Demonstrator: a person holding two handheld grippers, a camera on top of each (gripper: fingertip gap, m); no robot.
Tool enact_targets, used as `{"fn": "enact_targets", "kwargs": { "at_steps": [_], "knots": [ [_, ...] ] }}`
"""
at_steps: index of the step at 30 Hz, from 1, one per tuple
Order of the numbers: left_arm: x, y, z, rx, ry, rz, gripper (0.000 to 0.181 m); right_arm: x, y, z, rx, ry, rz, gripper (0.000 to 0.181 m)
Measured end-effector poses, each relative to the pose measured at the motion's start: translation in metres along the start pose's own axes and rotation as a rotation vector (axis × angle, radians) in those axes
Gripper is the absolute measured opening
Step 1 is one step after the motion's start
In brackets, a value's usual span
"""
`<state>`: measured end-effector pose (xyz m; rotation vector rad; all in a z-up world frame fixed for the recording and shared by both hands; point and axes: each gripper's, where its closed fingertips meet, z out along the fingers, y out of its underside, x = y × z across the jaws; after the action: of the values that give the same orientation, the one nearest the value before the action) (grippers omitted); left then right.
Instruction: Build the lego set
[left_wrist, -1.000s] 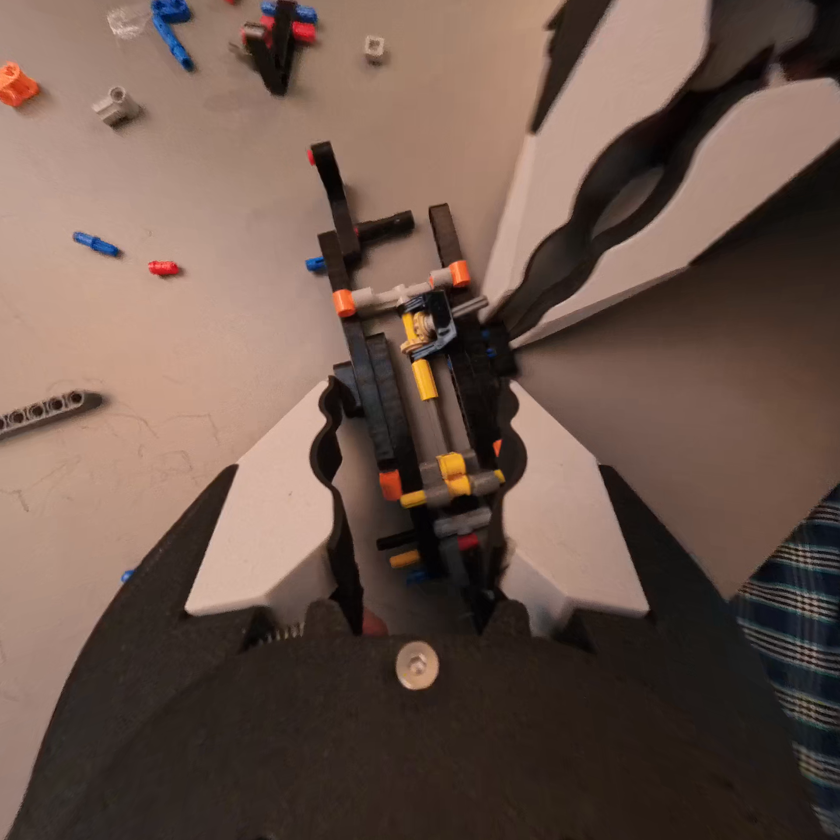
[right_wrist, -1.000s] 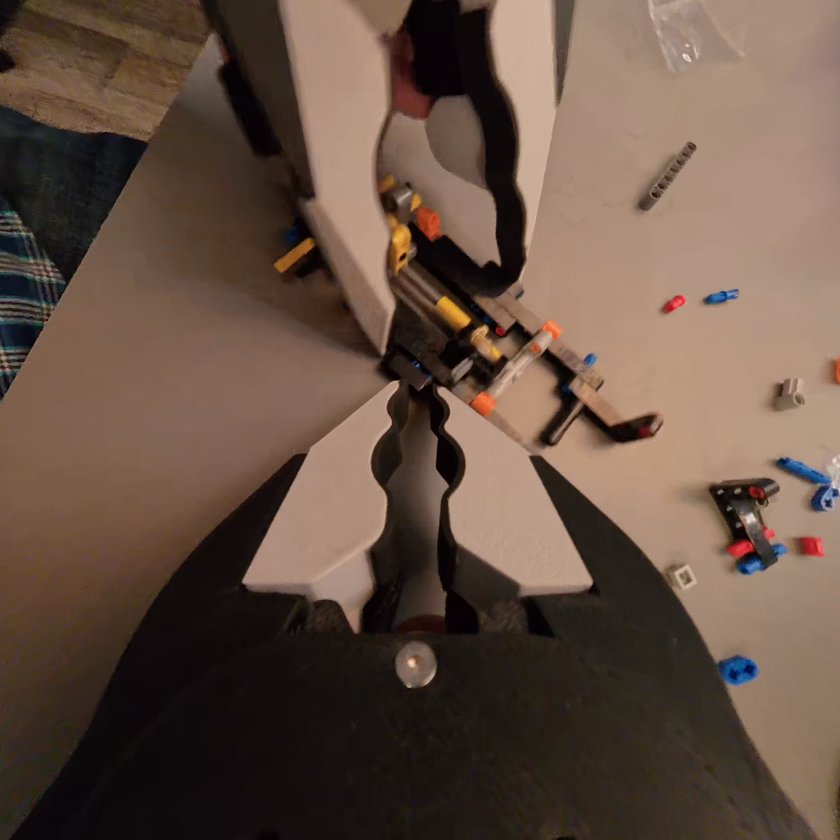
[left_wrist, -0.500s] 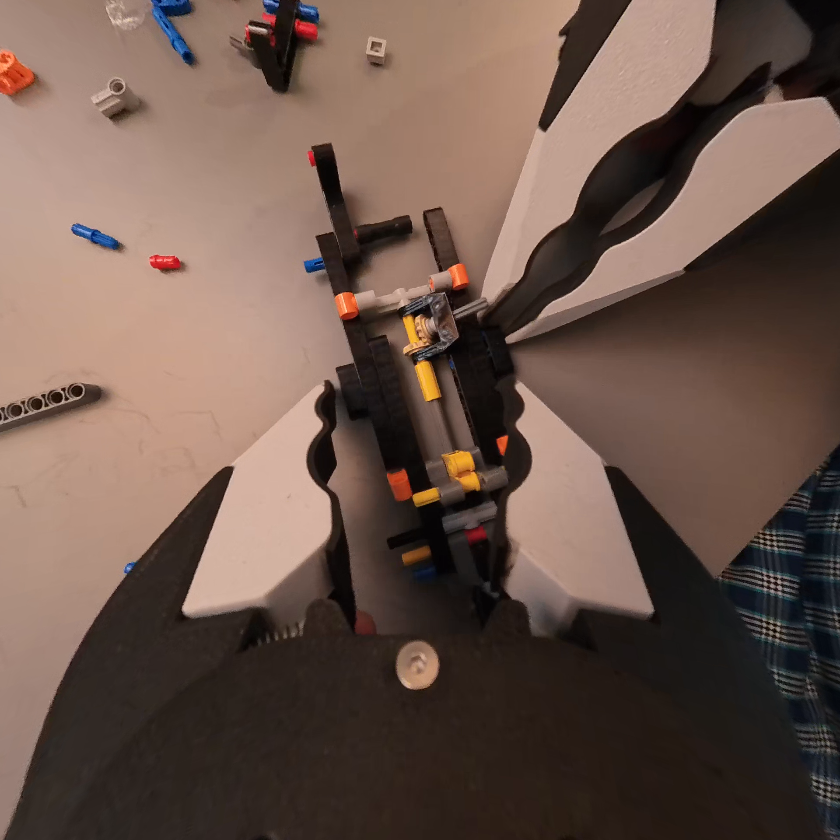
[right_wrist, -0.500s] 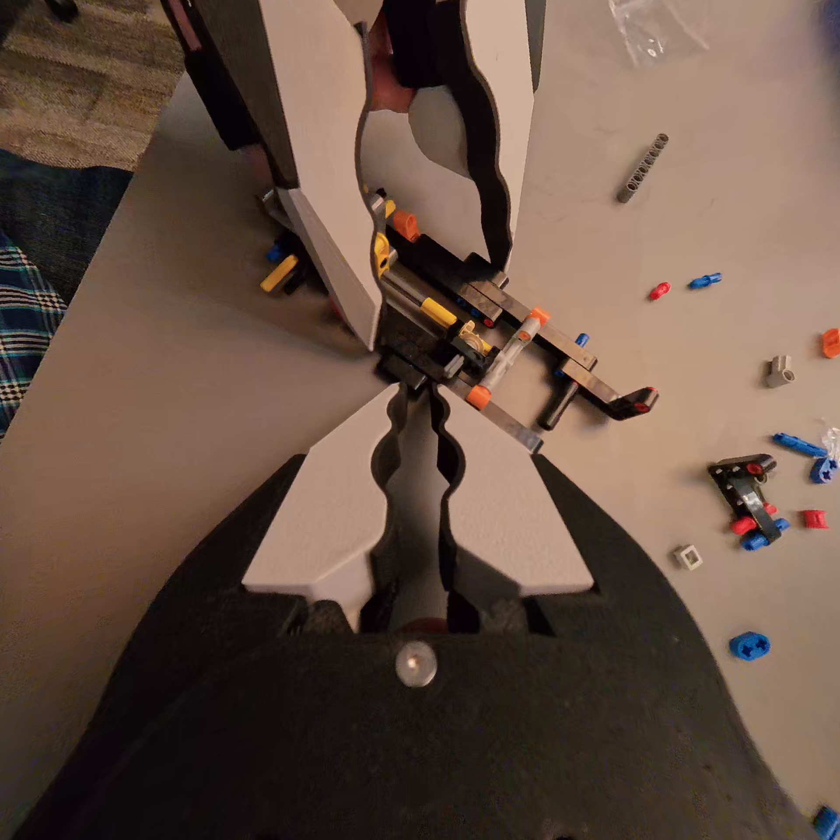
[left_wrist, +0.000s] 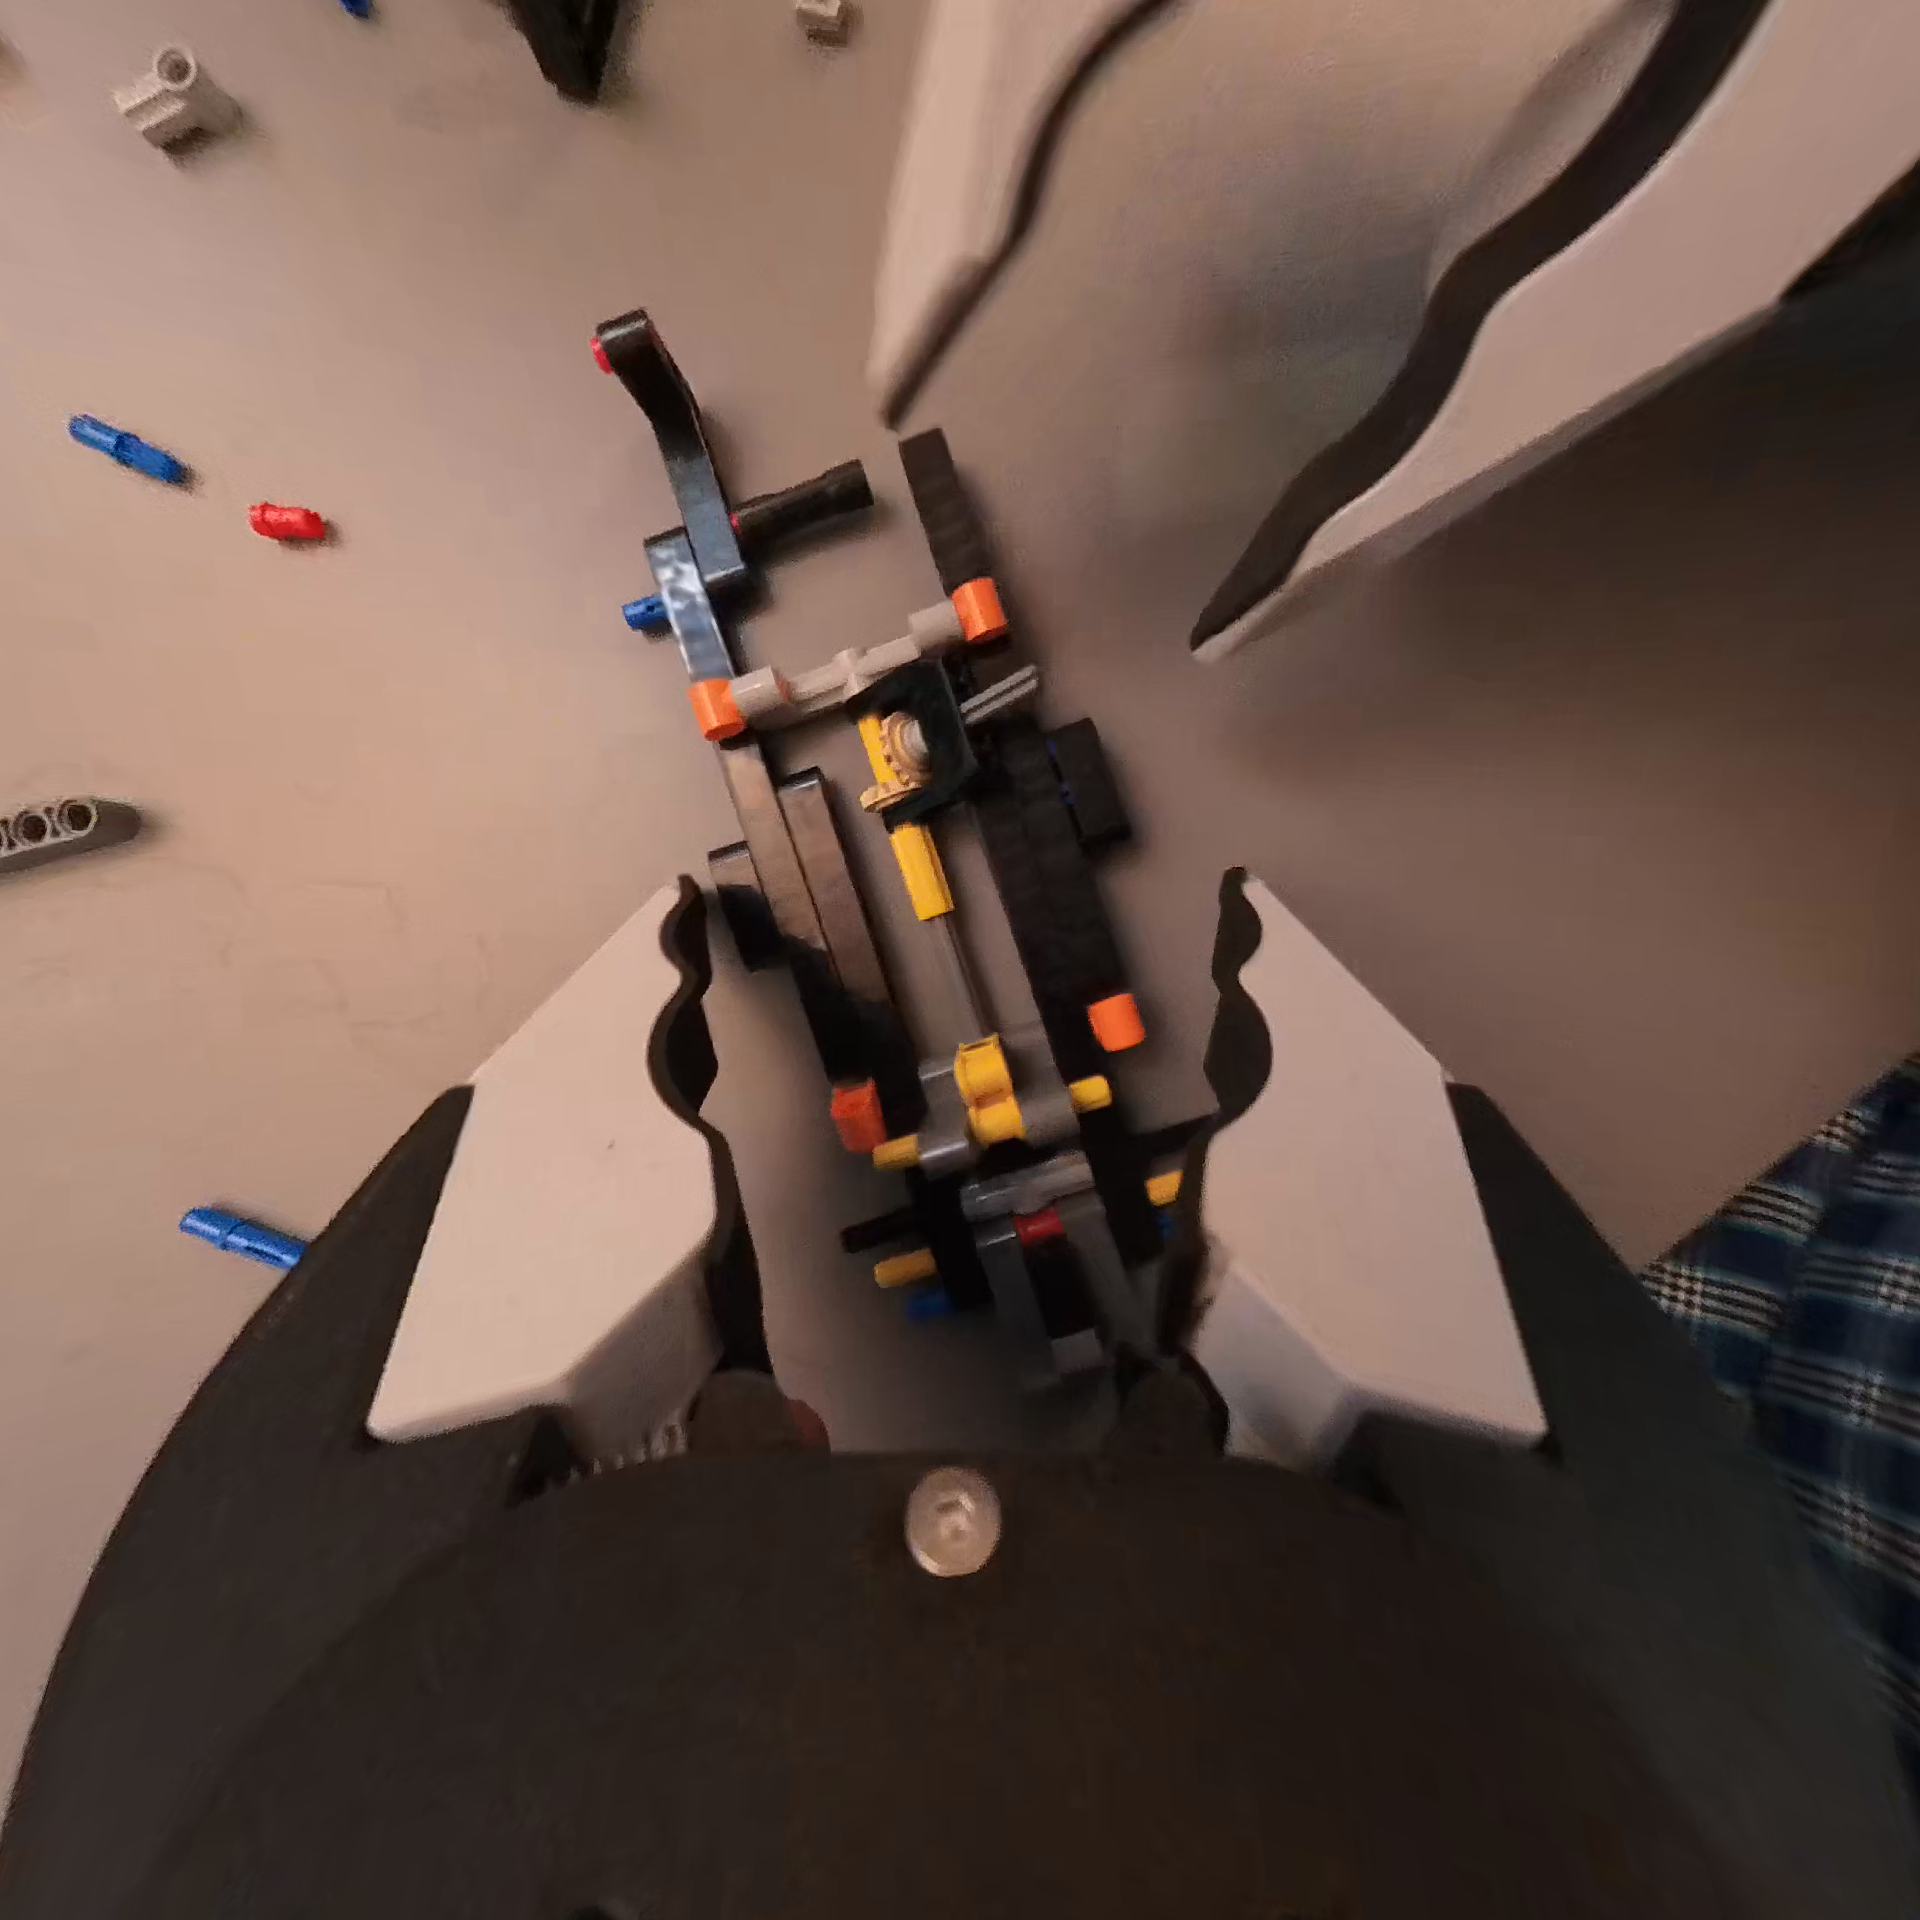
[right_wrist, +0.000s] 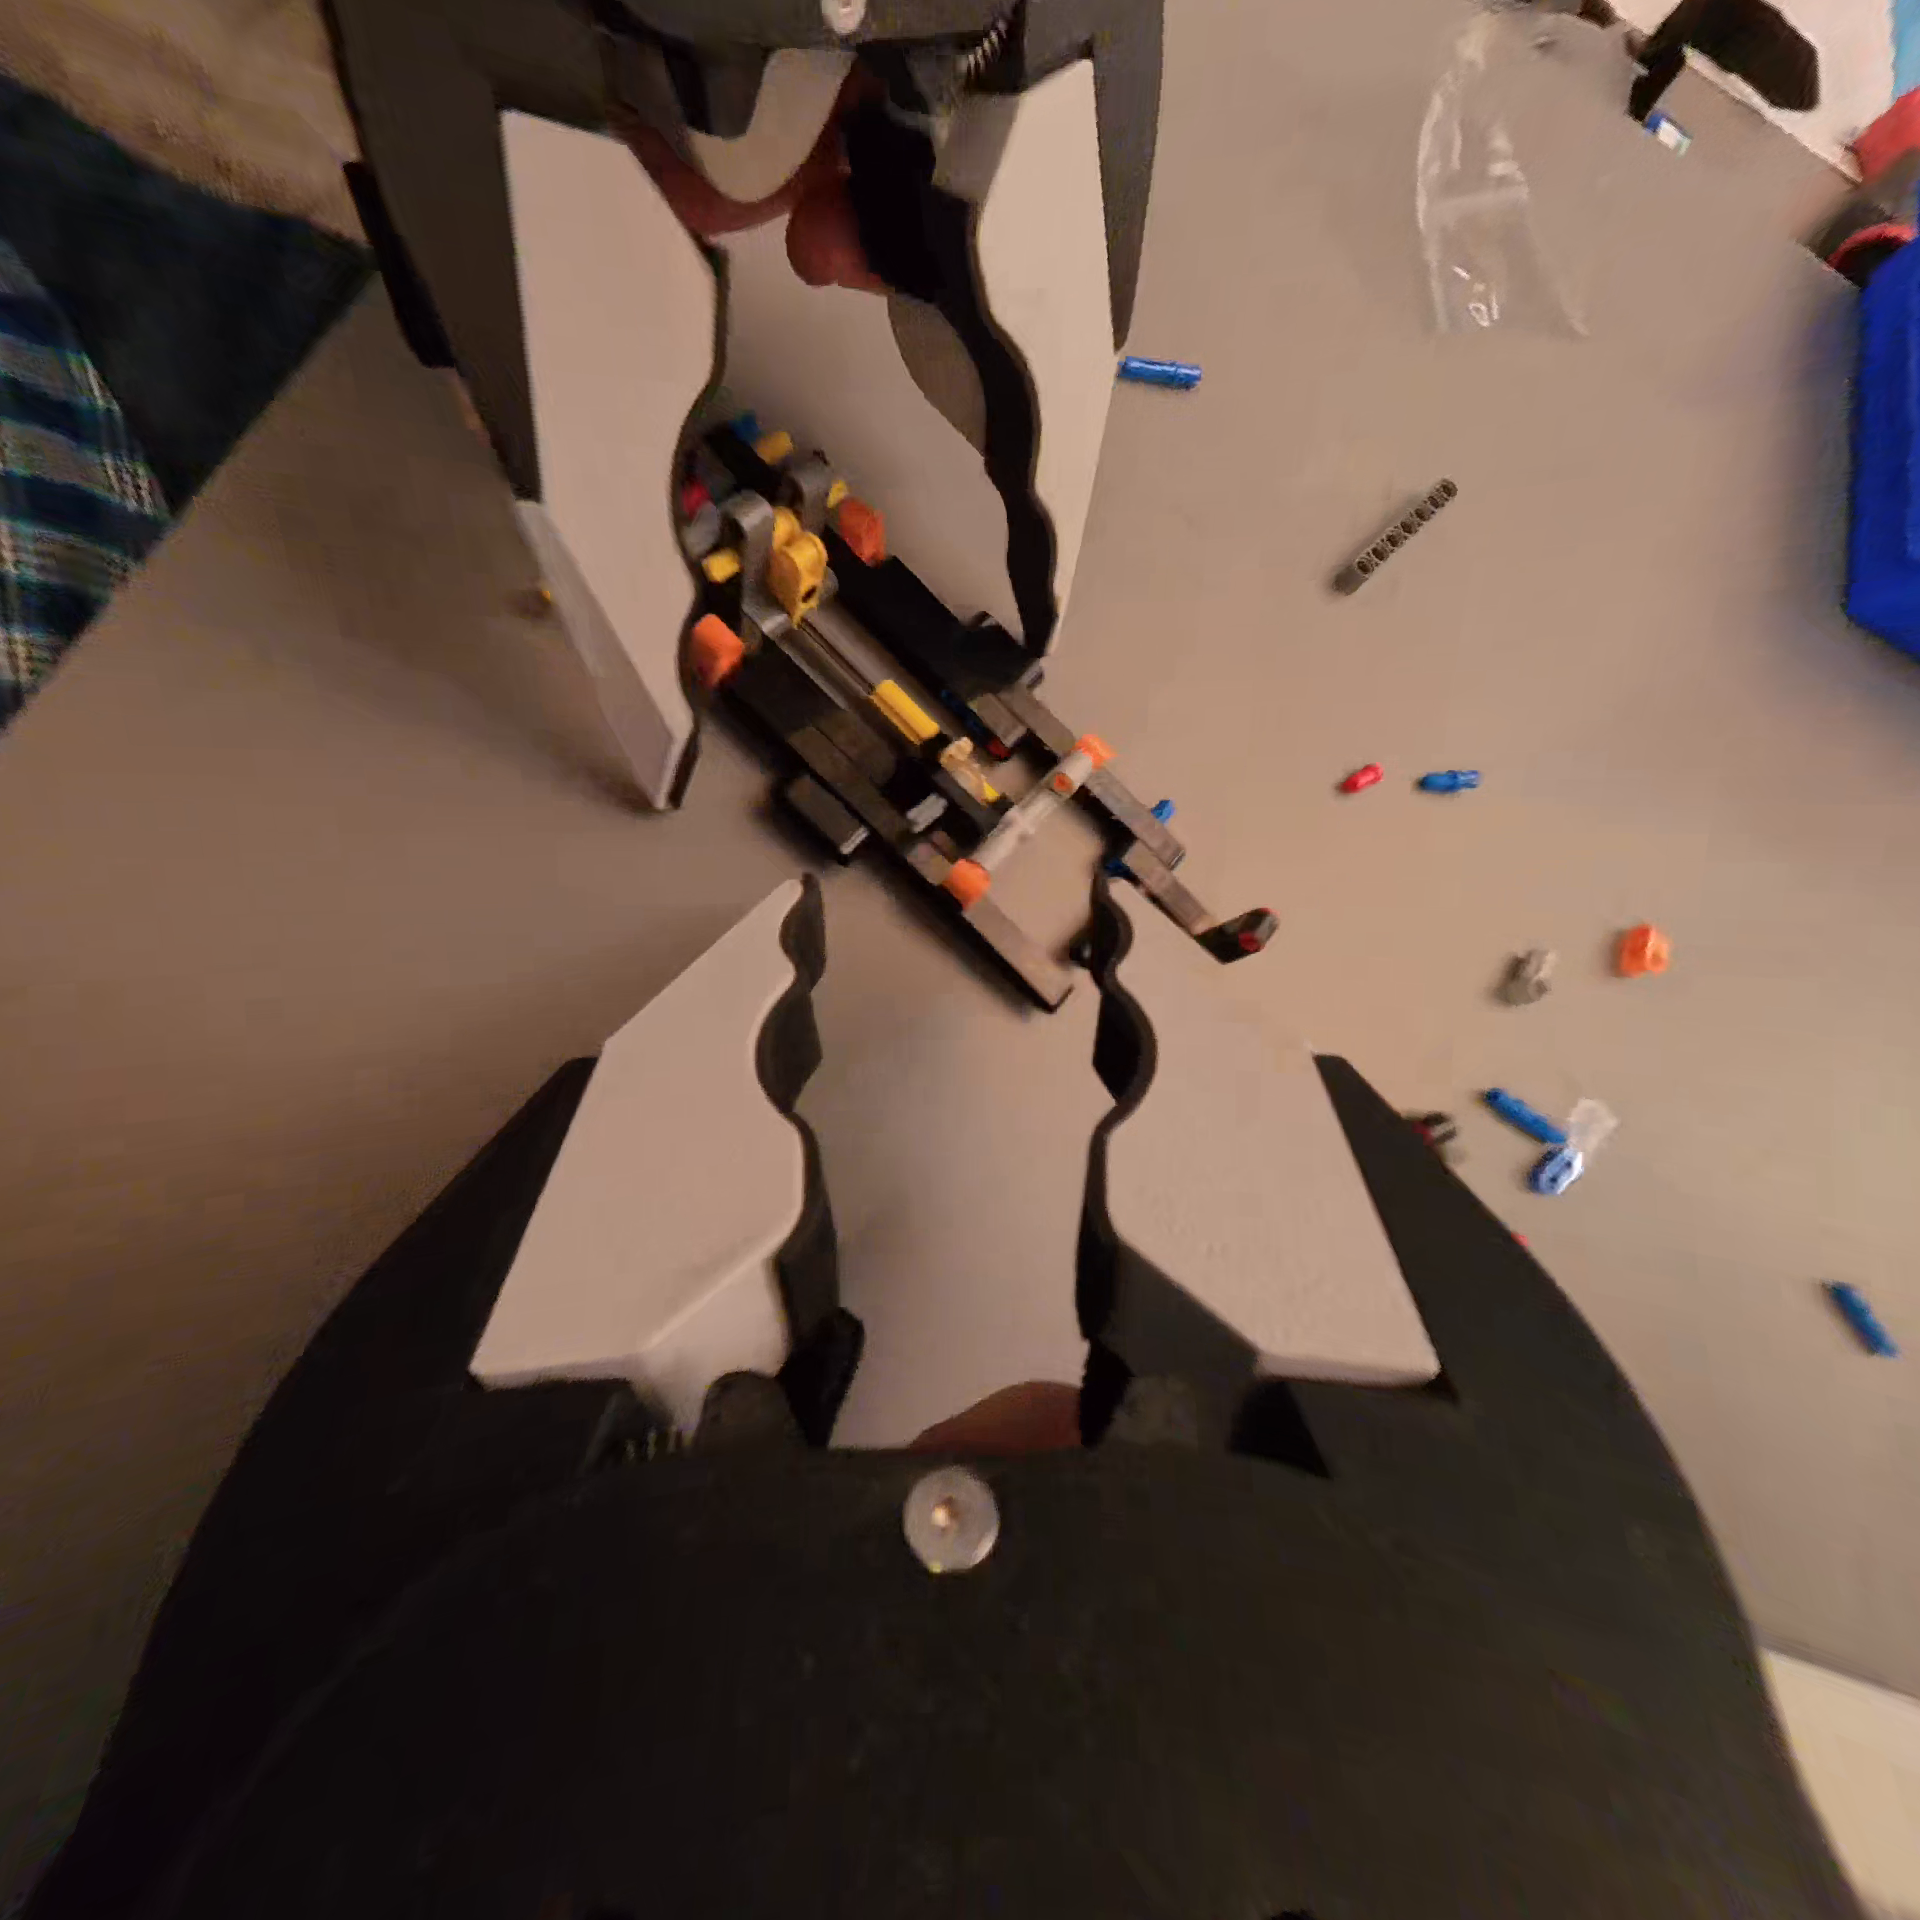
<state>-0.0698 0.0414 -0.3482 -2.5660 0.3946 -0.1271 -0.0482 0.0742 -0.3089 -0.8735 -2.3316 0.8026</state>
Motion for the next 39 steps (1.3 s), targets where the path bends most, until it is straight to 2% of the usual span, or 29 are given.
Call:
{"fn": "enact_targets", "kwargs": {
  "at_steps": [4,5,7,10,13,17,25,39],
  "knots": [
    [0.001,-0.005,0.002,0.015,-0.044,-0.008,0.086,0.005,-0.003,0.015,-0.039,-0.104,-0.154,0.065],
    [0.003,-0.006,0.002,0.019,-0.040,0.011,0.078,0.003,-0.003,0.018,-0.047,-0.139,-0.189,0.069],
    [0.004,-0.008,0.002,0.028,-0.036,0.062,0.076,-0.001,-0.001,0.025,-0.062,-0.221,-0.226,0.075],
    [0.005,-0.009,0.002,0.030,0.011,0.123,0.075,-0.011,0.000,0.031,-0.055,-0.353,-0.217,0.081],
    [0.008,-0.008,0.001,0.036,0.072,0.213,0.075,-0.018,0.005,0.036,-0.068,-0.420,-0.176,0.083],
    [0.009,-0.007,0.002,0.045,0.127,0.242,0.075,-0.022,0.001,0.040,-0.049,-0.438,-0.134,0.073],
    [0.009,-0.006,0.000,0.079,0.196,0.241,0.075,-0.023,-0.003,0.041,-0.014,-0.465,-0.048,0.072],
    [0.010,-0.006,0.000,0.104,0.190,0.241,0.074,-0.022,-0.002,0.042,-0.026,-0.450,-0.059,0.071]
  ]
}}
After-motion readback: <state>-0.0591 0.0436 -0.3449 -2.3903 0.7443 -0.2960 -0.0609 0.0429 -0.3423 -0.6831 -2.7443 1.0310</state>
